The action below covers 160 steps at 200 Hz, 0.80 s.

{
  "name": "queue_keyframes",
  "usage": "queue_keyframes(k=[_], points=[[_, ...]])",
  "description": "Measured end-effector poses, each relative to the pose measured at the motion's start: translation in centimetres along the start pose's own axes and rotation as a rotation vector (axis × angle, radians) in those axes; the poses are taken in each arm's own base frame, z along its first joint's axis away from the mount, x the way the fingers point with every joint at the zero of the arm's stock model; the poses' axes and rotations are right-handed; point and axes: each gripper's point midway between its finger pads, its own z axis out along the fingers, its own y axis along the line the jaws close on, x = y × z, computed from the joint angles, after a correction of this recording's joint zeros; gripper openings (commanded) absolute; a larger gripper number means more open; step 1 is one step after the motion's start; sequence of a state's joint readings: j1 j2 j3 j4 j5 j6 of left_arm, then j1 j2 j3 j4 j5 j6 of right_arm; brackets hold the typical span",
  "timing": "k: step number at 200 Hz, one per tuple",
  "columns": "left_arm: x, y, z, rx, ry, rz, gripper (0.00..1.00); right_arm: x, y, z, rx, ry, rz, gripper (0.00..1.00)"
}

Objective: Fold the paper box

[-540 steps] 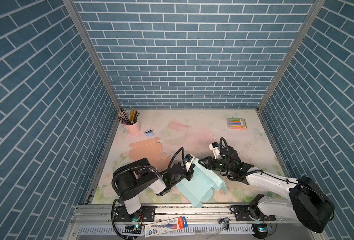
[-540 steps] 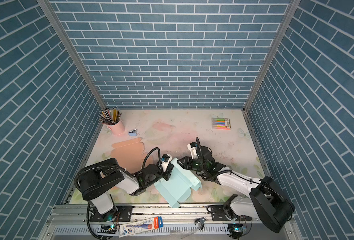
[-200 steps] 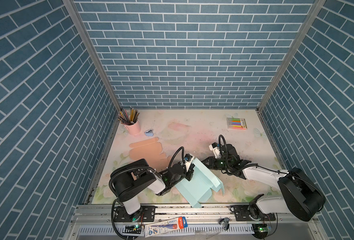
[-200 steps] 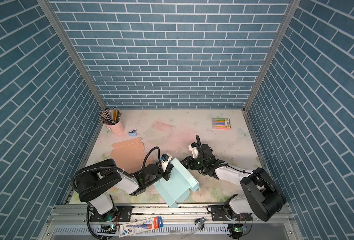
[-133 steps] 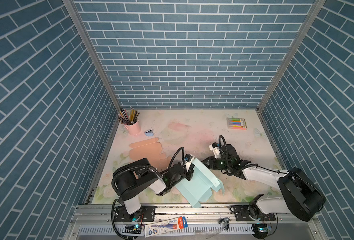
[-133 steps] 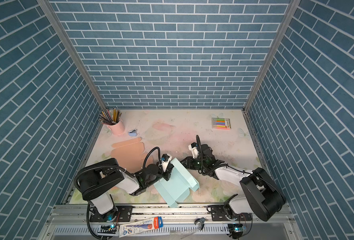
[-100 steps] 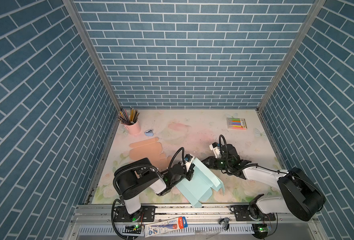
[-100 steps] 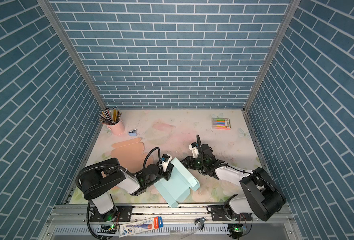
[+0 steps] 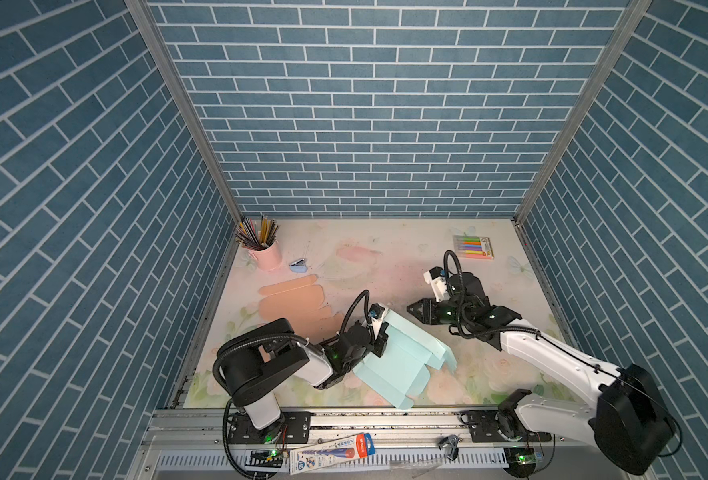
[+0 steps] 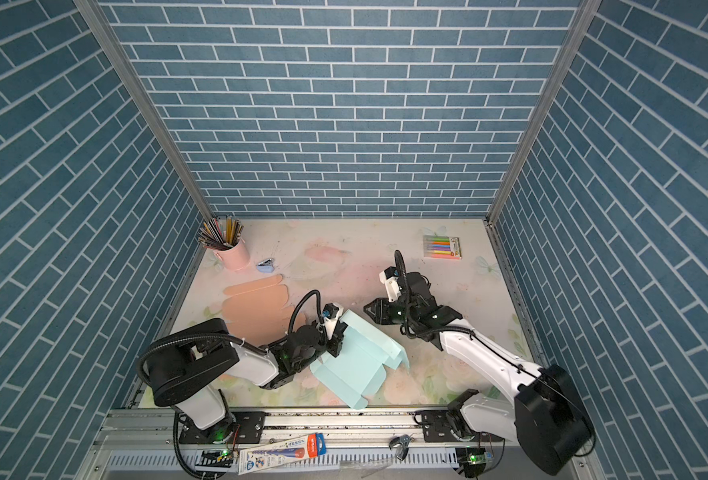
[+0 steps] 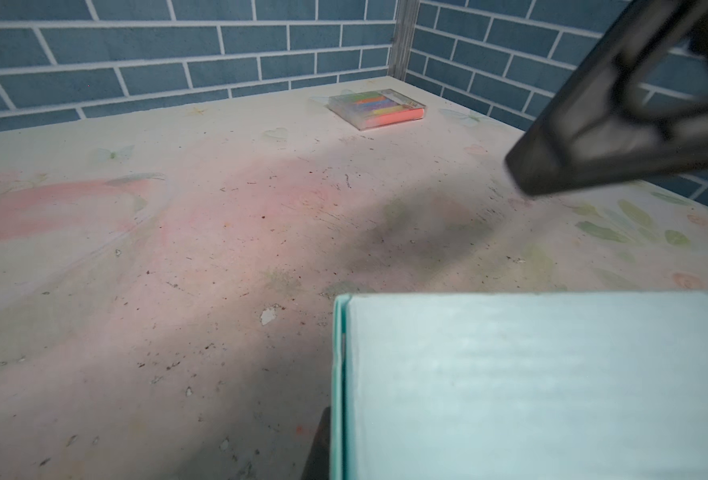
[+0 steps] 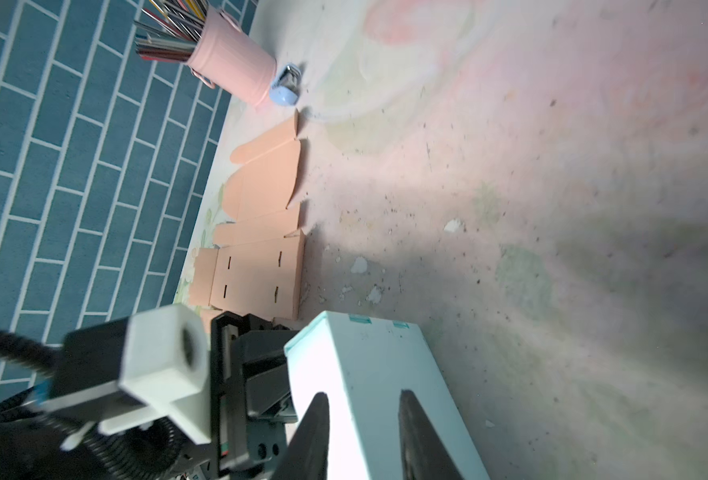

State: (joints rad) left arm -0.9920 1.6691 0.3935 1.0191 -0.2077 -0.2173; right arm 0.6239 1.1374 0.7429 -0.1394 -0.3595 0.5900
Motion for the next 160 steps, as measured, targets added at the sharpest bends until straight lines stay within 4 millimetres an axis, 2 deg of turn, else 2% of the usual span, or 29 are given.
queue_keyframes(k=[28,61,85,108,135,160], points=[[-1.2,0.7,0.2,-0.056,0.002,-0.028,0.04,-2.5,1.2,-3.3,0.042,-0.103,-0.074,0.28],[-2.5,2.3,0.2,-0.146,0.016,-0.076,0.02,-2.7,1.2,-5.1,0.099,-0.136,-0.109,0.18],[-2.9,4.3,-0.3,-0.212,0.023,-0.127,0.02,-1.9,1.5,-5.3,0.130,-0.120,-0.150,0.09],[-3.1,5.9,-0.8,-0.256,0.028,-0.171,0.01,-1.2,2.7,-5.4,0.136,-0.104,-0.209,0.03],[-3.0,6.6,-1.0,-0.276,0.037,-0.201,0.01,-1.2,4.2,-5.2,0.130,-0.107,-0.258,0.00],[-2.7,7.0,-1.2,-0.286,0.055,-0.216,0.01,-0.7,3.8,-4.3,0.166,-0.084,-0.277,0.00]])
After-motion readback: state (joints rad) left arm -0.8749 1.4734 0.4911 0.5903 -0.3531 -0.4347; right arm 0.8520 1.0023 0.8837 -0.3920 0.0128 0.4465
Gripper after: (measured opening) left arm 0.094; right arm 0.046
